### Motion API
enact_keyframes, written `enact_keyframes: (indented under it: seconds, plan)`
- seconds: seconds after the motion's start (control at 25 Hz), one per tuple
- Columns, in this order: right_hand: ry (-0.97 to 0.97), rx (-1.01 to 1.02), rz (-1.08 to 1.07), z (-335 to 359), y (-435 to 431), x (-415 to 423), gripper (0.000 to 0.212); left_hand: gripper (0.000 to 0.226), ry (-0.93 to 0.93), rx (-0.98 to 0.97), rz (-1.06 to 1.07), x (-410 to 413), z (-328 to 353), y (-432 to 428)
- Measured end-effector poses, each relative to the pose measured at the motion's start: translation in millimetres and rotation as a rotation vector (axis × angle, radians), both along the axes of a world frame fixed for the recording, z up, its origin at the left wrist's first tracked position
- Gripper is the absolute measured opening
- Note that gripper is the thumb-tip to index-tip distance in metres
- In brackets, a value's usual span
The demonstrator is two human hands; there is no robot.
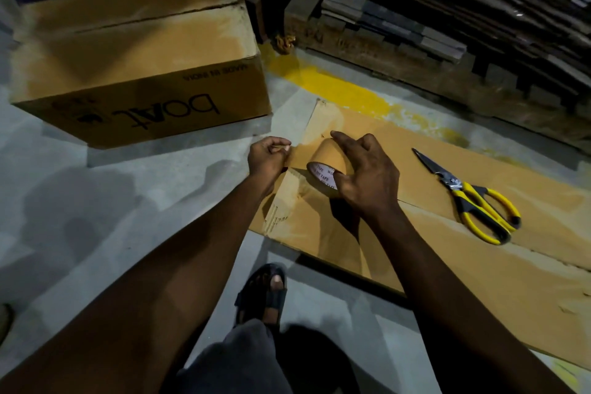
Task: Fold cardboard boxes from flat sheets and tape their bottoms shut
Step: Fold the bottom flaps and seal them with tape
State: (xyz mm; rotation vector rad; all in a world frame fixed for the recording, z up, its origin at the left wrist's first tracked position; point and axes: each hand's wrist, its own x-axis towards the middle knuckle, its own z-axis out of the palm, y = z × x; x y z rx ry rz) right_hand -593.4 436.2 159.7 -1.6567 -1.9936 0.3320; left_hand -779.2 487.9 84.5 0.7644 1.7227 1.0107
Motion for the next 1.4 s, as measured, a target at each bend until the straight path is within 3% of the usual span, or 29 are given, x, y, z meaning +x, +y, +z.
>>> enact_keyframes:
  seconds: [0.12,0.2,0.32,0.36,0.44,0.56,0.68,0.84,1.04,1.16,1.24,1.4]
  plan:
    - [0.003,-0.037,0.016,1,-1,2,0.07,0.012,0.111,-0.015,-0.038,3,-9,2]
    - [0.01,-0.064,0.024,2,-2,2,0.071,0.038,0.202,-0.107,-0.17,-4,-10,2]
    - [0.027,-0.083,0.016,1,-4,2,0.071,0.079,0.35,-0.436,-0.509,-18,2,-4]
    - [0.028,-0.089,0.017,1,-5,2,0.072,0.08,0.342,-0.436,-0.521,-19,8,-8]
    - [0.035,-0.105,0.049,-3,-8,3,0.077,0.064,0.389,-0.141,-0.542,-13,24,-17]
    - [0.198,-0.154,0.046,-7,-11,6,0.089,0.061,0.719,0.222,-0.89,0,40,-37]
    - [0.33,-0.287,-0.038,-9,-14,6,0.082,0.071,0.974,0.146,-1.094,3,40,-49]
    - [0.1,-0.248,0.048,-7,-18,10,0.075,0.082,1.143,0.095,-1.08,10,44,-54]
    - [-0.082,-0.188,-0.257,-1,-45,89,0.07,0.085,1.352,-0.02,-1.185,23,60,-55]
    - [-0.078,-0.215,-0.257,-2,-52,106,0.063,0.086,1.482,-0.199,-1.323,37,79,-40]
    - [-0.005,-0.231,-0.218,4,-52,107,0.061,0.084,1.517,-0.235,-1.415,53,91,-31]
    - [-0.015,-0.221,-0.175,9,-55,113,0.064,0.085,1.318,-0.164,-1.428,87,91,-43]
